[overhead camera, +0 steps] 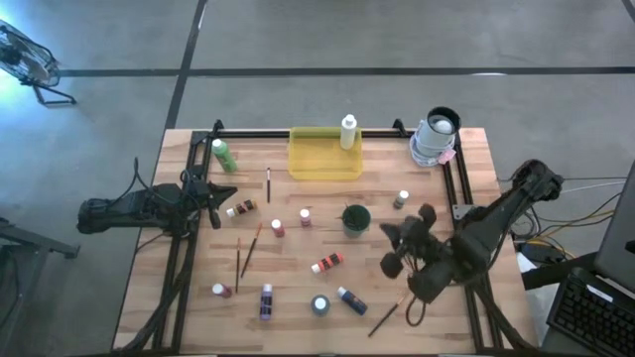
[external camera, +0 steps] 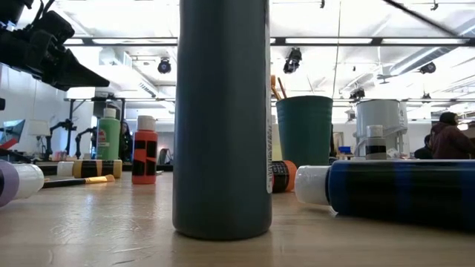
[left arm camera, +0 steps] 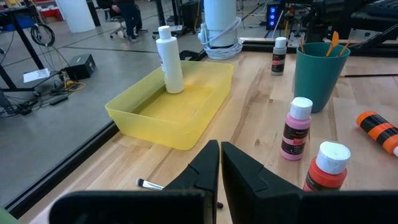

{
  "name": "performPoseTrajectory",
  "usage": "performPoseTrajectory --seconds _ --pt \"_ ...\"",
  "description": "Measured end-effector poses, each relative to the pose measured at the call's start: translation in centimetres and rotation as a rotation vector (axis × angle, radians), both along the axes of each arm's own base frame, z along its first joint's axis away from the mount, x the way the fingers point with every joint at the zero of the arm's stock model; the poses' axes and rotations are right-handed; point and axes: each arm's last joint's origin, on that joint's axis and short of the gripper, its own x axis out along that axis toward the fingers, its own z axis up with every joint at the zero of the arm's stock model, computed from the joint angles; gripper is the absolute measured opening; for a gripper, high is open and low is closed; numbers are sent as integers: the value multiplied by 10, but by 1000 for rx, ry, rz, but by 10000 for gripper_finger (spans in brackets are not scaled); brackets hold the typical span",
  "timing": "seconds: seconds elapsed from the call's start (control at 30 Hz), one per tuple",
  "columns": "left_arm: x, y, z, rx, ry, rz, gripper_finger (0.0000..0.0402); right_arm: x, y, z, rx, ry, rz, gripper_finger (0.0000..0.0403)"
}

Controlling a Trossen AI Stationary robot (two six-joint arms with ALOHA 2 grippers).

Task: Pick & Place Paint Supplies
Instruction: Put the gold paint brush into the green cup

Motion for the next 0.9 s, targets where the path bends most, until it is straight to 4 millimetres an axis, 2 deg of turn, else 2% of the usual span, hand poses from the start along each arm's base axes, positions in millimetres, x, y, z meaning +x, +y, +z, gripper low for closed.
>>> performPoseTrajectory --seconds 0.23,0.47,0.67,0.9 --pt "0 0 0 0 0 0 23 8 -27 12 -138 -26 -72 8" --pt "0 0 0 0 0 0 23 20 -39 23 -171 -61 -57 8" --pt "0 0 0 0 0 0 23 42 -48 30 -141 -121 128 8" --pt "0 0 0 0 0 0 23 53 -84 28 -163 -180 280 8"
